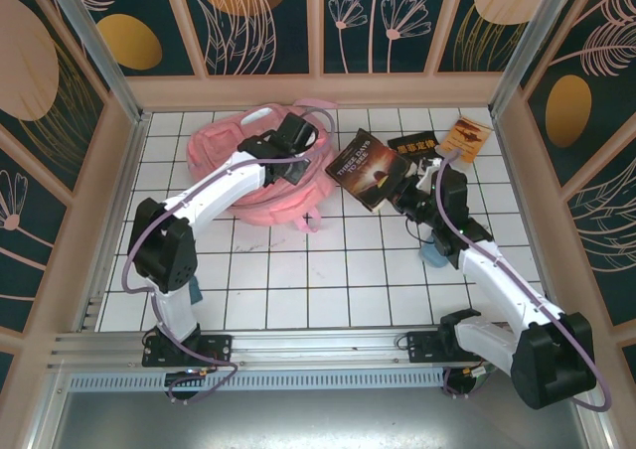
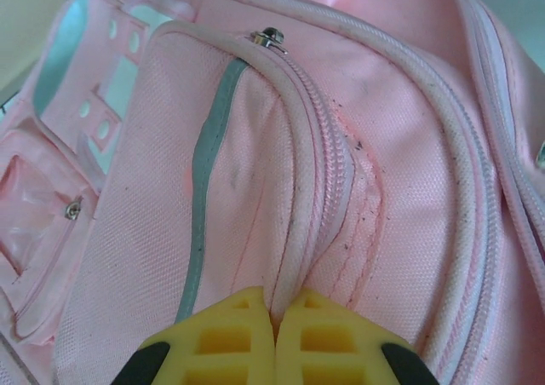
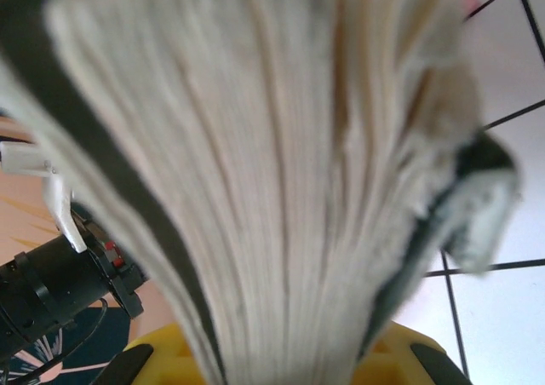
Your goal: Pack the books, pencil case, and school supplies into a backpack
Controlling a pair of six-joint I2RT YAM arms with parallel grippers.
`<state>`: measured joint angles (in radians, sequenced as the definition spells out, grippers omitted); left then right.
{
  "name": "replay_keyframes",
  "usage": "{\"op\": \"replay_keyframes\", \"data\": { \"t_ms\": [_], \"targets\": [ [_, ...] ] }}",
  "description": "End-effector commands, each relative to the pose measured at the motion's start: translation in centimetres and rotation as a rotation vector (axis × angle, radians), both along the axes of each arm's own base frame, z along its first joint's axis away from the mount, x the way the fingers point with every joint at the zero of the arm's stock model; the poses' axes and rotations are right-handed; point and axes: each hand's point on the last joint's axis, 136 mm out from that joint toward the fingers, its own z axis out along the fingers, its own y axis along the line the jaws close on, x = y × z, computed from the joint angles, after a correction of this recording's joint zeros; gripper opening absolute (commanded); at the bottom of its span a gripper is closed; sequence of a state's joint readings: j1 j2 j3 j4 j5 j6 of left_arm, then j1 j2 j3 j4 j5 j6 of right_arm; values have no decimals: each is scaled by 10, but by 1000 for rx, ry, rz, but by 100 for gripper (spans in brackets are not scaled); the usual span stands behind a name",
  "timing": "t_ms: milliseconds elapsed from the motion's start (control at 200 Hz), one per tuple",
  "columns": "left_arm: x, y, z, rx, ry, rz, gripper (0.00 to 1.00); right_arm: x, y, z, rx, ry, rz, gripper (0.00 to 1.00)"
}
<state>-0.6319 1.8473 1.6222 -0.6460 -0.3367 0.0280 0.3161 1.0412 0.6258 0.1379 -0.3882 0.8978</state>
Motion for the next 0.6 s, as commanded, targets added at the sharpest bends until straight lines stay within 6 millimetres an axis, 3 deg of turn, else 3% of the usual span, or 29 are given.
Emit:
{"op": "replay_keyframes", "data": {
  "t_ms": [0, 180, 355, 470, 596],
  "targets": [
    [13, -7, 69, -170, -189, 68, 0, -7, 15, -2, 39, -12, 69, 5],
    [16, -3, 92, -220, -255, 115, 0, -17, 4, -55, -38, 121, 19, 4],
    [15, 0, 83, -207, -257, 122, 0, -27, -10, -95, -113, 185, -27, 4],
    [15, -1, 73, -196, -236, 121, 0, -25, -10, -96, -130, 181, -22, 4],
    [14, 0, 86, -212, -252, 125, 0, -18, -4, -62, -112, 94, 4, 4]
  ]
}}
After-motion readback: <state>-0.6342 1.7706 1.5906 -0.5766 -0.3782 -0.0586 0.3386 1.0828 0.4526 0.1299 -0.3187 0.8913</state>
